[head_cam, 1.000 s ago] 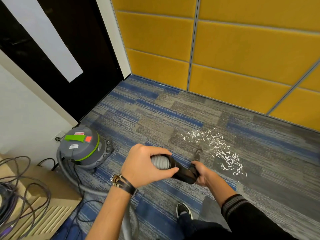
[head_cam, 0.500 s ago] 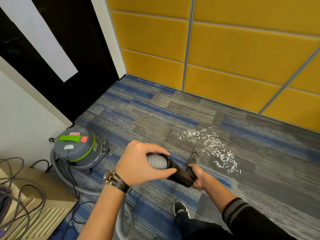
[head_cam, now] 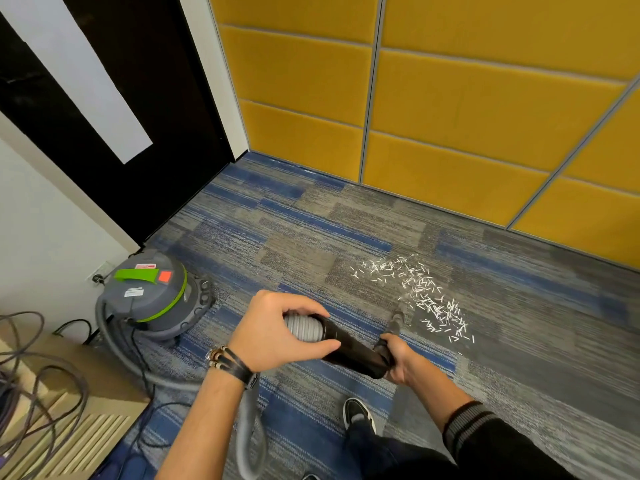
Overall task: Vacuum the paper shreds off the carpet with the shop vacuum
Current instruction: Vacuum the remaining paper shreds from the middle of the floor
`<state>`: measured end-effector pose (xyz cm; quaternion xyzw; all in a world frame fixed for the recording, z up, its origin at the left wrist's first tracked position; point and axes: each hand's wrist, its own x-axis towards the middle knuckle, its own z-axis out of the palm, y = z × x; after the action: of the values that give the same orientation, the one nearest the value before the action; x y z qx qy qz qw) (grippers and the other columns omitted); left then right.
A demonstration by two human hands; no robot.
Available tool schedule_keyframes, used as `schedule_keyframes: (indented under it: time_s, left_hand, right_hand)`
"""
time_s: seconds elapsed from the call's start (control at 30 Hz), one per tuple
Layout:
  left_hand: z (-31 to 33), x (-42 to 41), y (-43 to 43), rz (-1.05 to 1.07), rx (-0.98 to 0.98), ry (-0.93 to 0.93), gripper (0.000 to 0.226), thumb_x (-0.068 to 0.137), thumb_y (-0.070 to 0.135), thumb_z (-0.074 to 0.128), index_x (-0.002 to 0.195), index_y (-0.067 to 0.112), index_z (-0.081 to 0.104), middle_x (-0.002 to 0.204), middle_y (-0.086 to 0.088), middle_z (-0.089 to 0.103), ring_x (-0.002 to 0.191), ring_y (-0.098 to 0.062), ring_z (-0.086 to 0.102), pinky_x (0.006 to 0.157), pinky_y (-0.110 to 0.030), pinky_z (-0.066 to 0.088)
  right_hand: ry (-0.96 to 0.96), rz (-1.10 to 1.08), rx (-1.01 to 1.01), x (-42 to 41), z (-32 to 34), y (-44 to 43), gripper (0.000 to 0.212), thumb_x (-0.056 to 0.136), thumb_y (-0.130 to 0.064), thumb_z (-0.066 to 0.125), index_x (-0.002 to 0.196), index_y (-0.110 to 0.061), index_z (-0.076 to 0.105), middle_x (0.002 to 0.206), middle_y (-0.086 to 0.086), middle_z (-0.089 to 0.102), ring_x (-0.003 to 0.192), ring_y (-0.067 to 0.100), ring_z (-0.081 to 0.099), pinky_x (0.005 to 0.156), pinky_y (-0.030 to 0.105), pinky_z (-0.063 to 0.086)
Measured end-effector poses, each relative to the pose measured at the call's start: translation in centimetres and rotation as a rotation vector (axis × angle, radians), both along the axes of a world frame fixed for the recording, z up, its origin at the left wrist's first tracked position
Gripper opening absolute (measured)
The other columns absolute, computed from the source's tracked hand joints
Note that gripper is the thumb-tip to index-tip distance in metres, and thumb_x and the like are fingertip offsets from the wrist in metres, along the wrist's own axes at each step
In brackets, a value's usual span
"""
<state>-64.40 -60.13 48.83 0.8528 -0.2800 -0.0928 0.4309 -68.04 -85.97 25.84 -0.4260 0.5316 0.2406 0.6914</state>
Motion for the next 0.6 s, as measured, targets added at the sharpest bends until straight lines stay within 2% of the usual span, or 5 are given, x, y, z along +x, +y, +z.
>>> schedule_keyframes:
  time_s: [0.07, 0.2, 0.33, 0.53, 0.6]
  left_hand:
    - [-0.8, -0.7, -0.6, -0.019, 0.013, 0.016, 0.033, 0.068, 0.054, 0.090, 0.093, 0.034, 0.082, 0.088, 0.021, 0.077, 0.088, -0.007, 0.073, 0.082, -0.037, 0.058]
    - [0.2, -1.0, -1.2, -0.015, 0.024, -0.075, 0.034, 0.069, 0.056, 0.088, 0.094, 0.034, 0.083, 0.088, 0.026, 0.076, 0.085, 0.006, 0.072, 0.081, -0.025, 0.059]
    - [1.7, -1.3, -1.2, -0.003, 0.026, -0.173, 0.038, 0.069, 0.059, 0.085, 0.098, 0.033, 0.084, 0.092, 0.025, 0.077, 0.085, 0.010, 0.071, 0.082, -0.021, 0.059]
    - [2.2, -0.7, -1.5, -0.034, 0.031, -0.196, 0.039, 0.068, 0.057, 0.087, 0.098, 0.033, 0.083, 0.092, 0.025, 0.076, 0.085, 0.011, 0.070, 0.080, -0.018, 0.058]
    - [1.9, -0.5, -1.9, -0.053, 0.026, -0.174, 0.037, 0.067, 0.055, 0.089, 0.096, 0.032, 0.083, 0.090, 0.026, 0.076, 0.086, 0.010, 0.071, 0.080, -0.017, 0.057]
  right_hand:
    - [0.021, -0.010, -0.015, -1.0, -0.2, -0.9, 0.028, 0.104, -0.036, 0.042, 0.096, -0.010, 0.047, 0.062, 0.012, 0.062, 0.043, 0.027, 0.063, 0.040, 0.032, 0.051]
    - [0.018, -0.026, 0.014, -0.2, -0.2, -0.7, 0.031, 0.103, -0.037, 0.042, 0.105, -0.007, 0.049, 0.078, 0.015, 0.063, 0.048, 0.028, 0.066, 0.044, 0.035, 0.054]
    - [-0.031, 0.043, 0.057, 2.2, -0.5, 1.2, 0.049, 0.100, -0.042, 0.047, 0.131, -0.004, 0.048, 0.112, 0.021, 0.069, 0.085, 0.036, 0.070, 0.080, 0.050, 0.059]
    - [-0.094, 0.040, 0.059, 3.4, 0.1, 2.8, 0.049, 0.098, -0.041, 0.049, 0.133, -0.007, 0.047, 0.113, 0.020, 0.068, 0.088, 0.036, 0.069, 0.093, 0.054, 0.053]
    - [-0.092, 0.006, 0.043, 2.9, 0.4, 2.0, 0.046, 0.098, -0.040, 0.050, 0.131, -0.008, 0.047, 0.110, 0.020, 0.068, 0.081, 0.035, 0.069, 0.088, 0.052, 0.056]
